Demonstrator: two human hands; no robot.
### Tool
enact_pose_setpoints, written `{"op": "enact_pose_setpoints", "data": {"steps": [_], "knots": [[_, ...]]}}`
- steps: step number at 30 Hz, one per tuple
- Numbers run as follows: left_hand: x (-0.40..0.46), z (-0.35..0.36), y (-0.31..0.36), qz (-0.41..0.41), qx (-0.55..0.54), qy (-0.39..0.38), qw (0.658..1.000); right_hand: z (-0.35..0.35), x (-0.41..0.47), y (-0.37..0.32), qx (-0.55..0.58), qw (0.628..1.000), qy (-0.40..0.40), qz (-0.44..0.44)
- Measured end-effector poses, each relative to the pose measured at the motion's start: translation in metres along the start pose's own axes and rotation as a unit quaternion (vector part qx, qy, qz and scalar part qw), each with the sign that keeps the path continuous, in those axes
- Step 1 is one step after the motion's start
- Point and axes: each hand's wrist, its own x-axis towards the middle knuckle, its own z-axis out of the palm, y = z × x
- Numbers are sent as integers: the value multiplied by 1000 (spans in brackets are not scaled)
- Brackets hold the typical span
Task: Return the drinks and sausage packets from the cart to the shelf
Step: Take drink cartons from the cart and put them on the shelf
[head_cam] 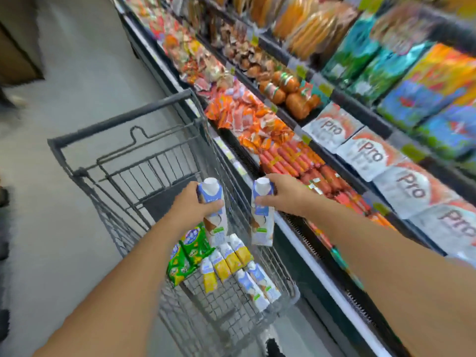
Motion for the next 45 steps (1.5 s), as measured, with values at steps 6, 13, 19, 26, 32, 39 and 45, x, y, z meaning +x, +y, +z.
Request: {"op": "enact_pose_setpoints", "data": {"steps": [6,13,19,26,32,39,45], "knots": [[-25,28,77,110,34,-117,986,-40,-91,13,39,992,96,73],[-72,99,168,200,75,-254,943,-85,-236,40,89,959,218,156],[-138,190,242,294,93,-362,880,-123,-373,66,61,908,333,246],[-259,303,302,368,118,-442,810,-129,-542,101,64,846,414,331],[-385,386,326,419,141,-492,750,-116,-691,116,94,794,480,361],[-519,465,340,477,161,-499,705,-103,-838,142,114,731,536,406],[-591,516,349,485,162,-506,695,-107,-913,168,95,719,550,414]]}}
